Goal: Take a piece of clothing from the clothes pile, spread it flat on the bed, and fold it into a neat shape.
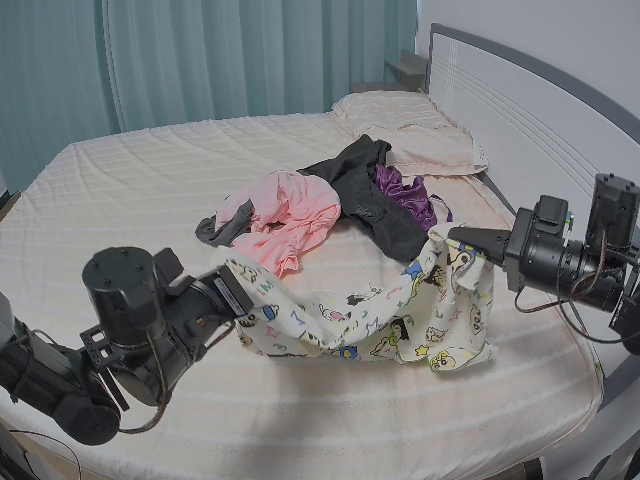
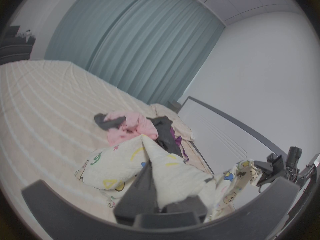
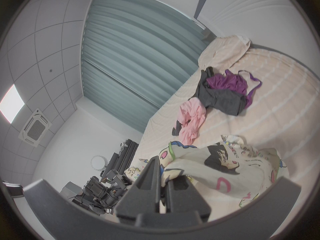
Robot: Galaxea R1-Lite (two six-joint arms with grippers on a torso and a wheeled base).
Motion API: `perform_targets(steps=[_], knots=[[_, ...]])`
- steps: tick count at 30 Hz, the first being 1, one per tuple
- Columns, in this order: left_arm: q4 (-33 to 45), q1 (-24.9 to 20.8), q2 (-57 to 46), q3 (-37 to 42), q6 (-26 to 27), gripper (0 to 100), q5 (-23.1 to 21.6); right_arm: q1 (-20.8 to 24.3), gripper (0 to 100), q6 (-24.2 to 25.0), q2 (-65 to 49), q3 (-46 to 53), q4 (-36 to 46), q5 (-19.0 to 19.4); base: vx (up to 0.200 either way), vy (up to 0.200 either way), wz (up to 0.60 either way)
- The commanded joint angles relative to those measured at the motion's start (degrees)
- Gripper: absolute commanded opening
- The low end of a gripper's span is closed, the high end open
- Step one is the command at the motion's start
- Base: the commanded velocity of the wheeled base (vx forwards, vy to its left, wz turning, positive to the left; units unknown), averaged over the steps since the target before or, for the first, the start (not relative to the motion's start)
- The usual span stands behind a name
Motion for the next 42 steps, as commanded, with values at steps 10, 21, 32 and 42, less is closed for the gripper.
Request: perform_targets(steps=[10,21,32,42], knots=[[-0.07,-6.44,4.62,3.05,-1.46,0,3.11,2.95,0,0.95,3.71,2.9,-2.09,-1.0,0.0,0.0,0.0],[-0.07,-7.32,4.18,5.33,-1.81,0,4.34,2.78,0,0.86,0.46,5.27,-2.09,-1.09,-0.145,0.0,0.0],[-0.15,-7.67,3.65,7.53,-1.9,0,4.34,2.6,0,0.77,-0.86,6.06,-2.0,-1.09,-0.073,0.0,0.0],[-0.15,-7.14,2.33,7.62,-1.81,0,6.19,2.51,0,0.77,-0.95,5.8,-2.0,-1.09,0.0,0.04,0.0]])
